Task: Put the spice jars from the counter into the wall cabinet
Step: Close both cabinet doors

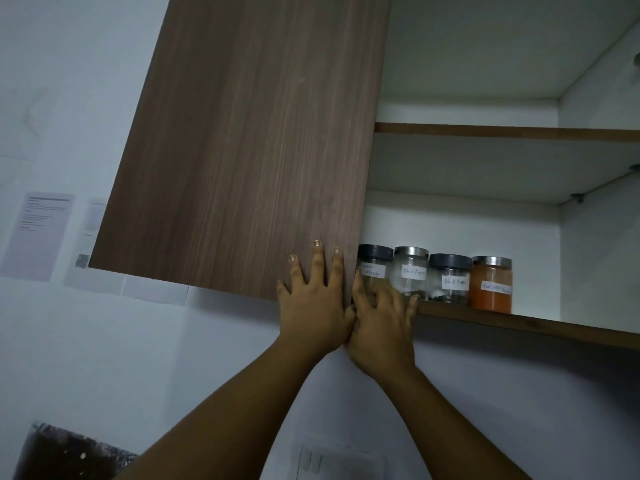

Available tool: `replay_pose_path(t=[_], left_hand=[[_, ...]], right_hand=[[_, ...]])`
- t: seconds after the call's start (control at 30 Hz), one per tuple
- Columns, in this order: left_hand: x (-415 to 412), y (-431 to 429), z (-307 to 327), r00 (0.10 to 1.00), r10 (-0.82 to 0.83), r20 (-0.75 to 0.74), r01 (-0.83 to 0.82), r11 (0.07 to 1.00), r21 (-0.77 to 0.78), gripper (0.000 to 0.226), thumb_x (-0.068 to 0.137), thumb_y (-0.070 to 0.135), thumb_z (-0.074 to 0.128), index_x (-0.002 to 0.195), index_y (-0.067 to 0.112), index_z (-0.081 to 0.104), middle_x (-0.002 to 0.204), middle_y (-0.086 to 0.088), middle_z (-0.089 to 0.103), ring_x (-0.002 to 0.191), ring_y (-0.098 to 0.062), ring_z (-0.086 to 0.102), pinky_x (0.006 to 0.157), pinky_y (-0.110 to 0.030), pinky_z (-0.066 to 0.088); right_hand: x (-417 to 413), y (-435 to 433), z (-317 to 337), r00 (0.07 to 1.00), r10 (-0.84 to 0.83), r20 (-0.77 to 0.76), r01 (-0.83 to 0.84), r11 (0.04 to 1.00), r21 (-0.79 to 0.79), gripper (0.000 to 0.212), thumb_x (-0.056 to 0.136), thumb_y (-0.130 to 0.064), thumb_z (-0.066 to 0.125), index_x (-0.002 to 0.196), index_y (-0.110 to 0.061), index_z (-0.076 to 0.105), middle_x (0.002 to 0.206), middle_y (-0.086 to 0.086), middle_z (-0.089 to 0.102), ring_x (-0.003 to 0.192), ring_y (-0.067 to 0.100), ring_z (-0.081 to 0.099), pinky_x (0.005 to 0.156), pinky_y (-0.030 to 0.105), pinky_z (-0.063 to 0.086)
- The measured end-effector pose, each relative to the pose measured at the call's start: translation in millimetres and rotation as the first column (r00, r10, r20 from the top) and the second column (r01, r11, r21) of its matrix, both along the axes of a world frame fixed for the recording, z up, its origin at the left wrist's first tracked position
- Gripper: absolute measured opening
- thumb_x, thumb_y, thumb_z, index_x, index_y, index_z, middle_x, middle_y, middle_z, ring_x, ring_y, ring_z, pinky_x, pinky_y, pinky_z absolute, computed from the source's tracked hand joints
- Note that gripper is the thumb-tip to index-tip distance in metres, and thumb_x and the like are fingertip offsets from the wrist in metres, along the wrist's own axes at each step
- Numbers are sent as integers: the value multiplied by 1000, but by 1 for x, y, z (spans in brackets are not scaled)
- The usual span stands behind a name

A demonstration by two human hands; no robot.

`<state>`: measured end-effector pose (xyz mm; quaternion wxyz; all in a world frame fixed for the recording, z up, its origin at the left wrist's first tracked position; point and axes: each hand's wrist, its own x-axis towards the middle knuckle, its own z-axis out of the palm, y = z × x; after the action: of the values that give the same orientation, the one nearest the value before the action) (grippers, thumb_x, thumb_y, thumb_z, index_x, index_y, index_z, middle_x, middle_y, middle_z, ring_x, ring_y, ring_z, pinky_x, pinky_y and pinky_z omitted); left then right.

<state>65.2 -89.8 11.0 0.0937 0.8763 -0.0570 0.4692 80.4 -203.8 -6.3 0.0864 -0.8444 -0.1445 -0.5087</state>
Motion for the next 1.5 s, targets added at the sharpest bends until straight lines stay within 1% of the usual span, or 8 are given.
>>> replay_pose_path(t=[0.2,0.33,0.4,0.5,0.7,1.03,1.27,1.5], left_hand=[[-25,19,12,964,-77,-254,95,994,59,93,82,52,53,147,25,-8,156,-4,-17,142,-40,0,108,-58,25],[-46,21,2,933,-160,-323,180,983,31,100,79,54,59,147,22,-9,157,-3,-12,143,-37,2,111,-57,24],[-69,23,-4,910,-214,-355,279,949,145,100,81,55,57,146,23,-12,157,-2,-15,143,-36,-1,111,-56,24],[-79,22,-15,945,-202,-258,256,947,194,100,82,54,55,146,20,-15,157,-4,-16,144,-35,-2,112,-55,23],[-129,-12,-21,898,-416,-144,439,868,231,102,81,56,53,145,17,-16,156,-5,-18,144,-32,-4,113,-53,21],[-229,-118,-26,697,-712,-84,704,657,269,102,79,55,55,146,17,-13,157,-7,-15,144,-31,2,110,-49,26],[-304,-204,-21,575,-814,-81,796,533,286,101,81,52,54,145,16,-16,157,-5,-15,143,-30,11,106,-46,36],[-368,-294,-14,531,-847,-43,822,502,269,101,81,49,56,146,15,-13,157,-6,-10,143,-32,13,104,-49,35]], right_hand=[[-20,-12,11,952,36,-303,-48,998,-32,86,82,-64,45,145,-40,-7,159,-3,4,145,23,-9,112,57,-5],[-46,-19,-1,938,-31,-344,31,1000,-7,91,81,-65,48,145,-39,-12,159,-1,-7,144,27,-14,111,60,1],[-84,-19,-10,944,-132,-303,140,990,4,94,82,-62,49,146,-34,-14,158,-2,-11,143,27,-17,112,57,0],[-98,-23,-11,962,-100,-253,111,993,33,95,83,-59,50,147,-27,-13,158,-3,-13,143,23,-20,114,53,-1],[-192,-48,-18,926,-333,-177,344,938,37,93,84,-58,50,148,-23,-8,158,2,-11,143,25,-18,113,55,2],[-343,-137,-17,645,-748,-156,760,649,27,87,85,-66,37,148,-24,-4,158,9,-10,142,33,-18,108,63,-7],[-444,-207,8,451,-892,-33,892,448,60,81,86,-64,36,149,-22,5,158,9,0,144,31,-11,109,60,-9],[-502,-277,30,577,-814,-74,807,553,207,68,94,-39,42,148,-21,5,157,14,-4,144,34,-6,116,48,9]])
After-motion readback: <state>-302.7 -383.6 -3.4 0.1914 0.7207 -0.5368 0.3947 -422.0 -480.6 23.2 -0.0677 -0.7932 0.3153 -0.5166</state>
